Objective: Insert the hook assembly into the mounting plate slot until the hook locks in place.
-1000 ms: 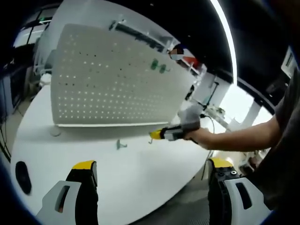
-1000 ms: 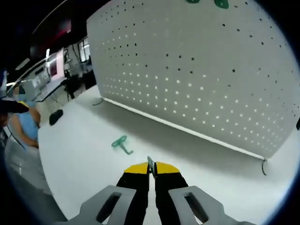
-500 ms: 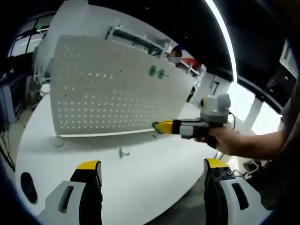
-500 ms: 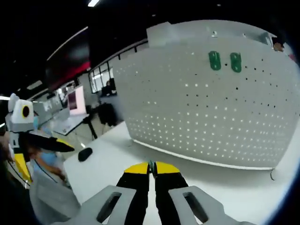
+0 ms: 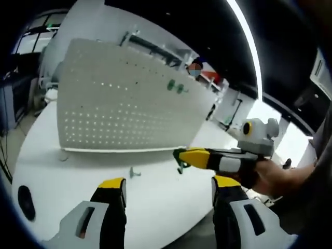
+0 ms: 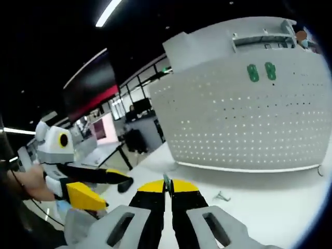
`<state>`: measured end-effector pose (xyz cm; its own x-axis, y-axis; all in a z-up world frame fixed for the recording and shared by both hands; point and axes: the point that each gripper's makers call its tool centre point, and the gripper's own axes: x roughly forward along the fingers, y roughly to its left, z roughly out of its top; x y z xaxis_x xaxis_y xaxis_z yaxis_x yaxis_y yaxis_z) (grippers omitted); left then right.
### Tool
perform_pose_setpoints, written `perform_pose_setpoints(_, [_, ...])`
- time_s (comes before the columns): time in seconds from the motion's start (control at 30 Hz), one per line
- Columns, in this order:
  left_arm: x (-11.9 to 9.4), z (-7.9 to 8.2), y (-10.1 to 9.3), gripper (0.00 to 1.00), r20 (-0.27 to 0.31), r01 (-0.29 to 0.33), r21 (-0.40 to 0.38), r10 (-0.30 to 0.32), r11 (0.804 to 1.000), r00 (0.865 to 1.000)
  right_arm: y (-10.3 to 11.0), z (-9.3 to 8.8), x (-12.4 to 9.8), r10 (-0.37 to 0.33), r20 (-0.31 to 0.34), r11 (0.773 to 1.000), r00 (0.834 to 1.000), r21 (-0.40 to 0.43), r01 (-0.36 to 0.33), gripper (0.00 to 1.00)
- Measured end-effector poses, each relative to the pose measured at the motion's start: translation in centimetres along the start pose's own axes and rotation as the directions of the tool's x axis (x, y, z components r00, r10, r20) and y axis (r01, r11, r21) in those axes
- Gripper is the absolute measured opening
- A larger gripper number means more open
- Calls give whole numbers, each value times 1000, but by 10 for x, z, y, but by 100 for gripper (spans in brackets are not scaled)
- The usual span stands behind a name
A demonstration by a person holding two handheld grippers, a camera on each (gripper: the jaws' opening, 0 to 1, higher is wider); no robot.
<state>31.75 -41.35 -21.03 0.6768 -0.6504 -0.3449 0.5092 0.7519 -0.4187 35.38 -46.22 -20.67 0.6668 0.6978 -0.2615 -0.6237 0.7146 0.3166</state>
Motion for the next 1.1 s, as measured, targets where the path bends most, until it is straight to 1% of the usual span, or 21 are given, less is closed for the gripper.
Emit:
perform_pose_setpoints(0.07, [0, 0, 0, 60, 4, 1, -3, -1, 1000, 1000, 8, 1, -1, 9, 8, 1000, 1000, 5, -9, 1])
perform_pose_setpoints(0.17, [-1, 0, 0, 55, 5, 5, -20, -5, 1000, 1000, 15, 2, -1, 20, 19, 1000, 1000, 21, -20, 1])
perform_pose_setpoints(0.3, [-1, -2, -1, 54, -6, 17, -17, -17, 1000, 1000, 24, 3, -2, 35, 28, 999, 999, 34, -36, 1])
perform_pose_setpoints(0.47, [-4, 3, -3, 43, 27, 46, -66, -44, 997, 999, 34, 5, -2, 55, 33, 998, 998, 20, -55, 1])
perform_pose_setpoints(0.7, [-5, 5, -9, 32, 46, 88, -83, -85, 993, 995, 42, 11, -4, 77, 62, 997, 995, 11, -78, 1])
perform_pose_setpoints(0.83, [-6, 10, -13, 26, 78, 108, -107, -100, 988, 992, 44, 15, -4, 84, 79, 996, 993, 6, -85, 1])
perform_pose_setpoints(0.9, [-6, 12, -15, 23, 86, 112, -105, -103, 988, 991, 45, 16, -5, 83, 88, 996, 993, 8, -84, 1])
perform_pose_setpoints(1.1, [-7, 15, -19, 18, 104, 125, -101, -114, 987, 988, 45, 19, -6, 69, 115, 996, 991, 45, -74, 1])
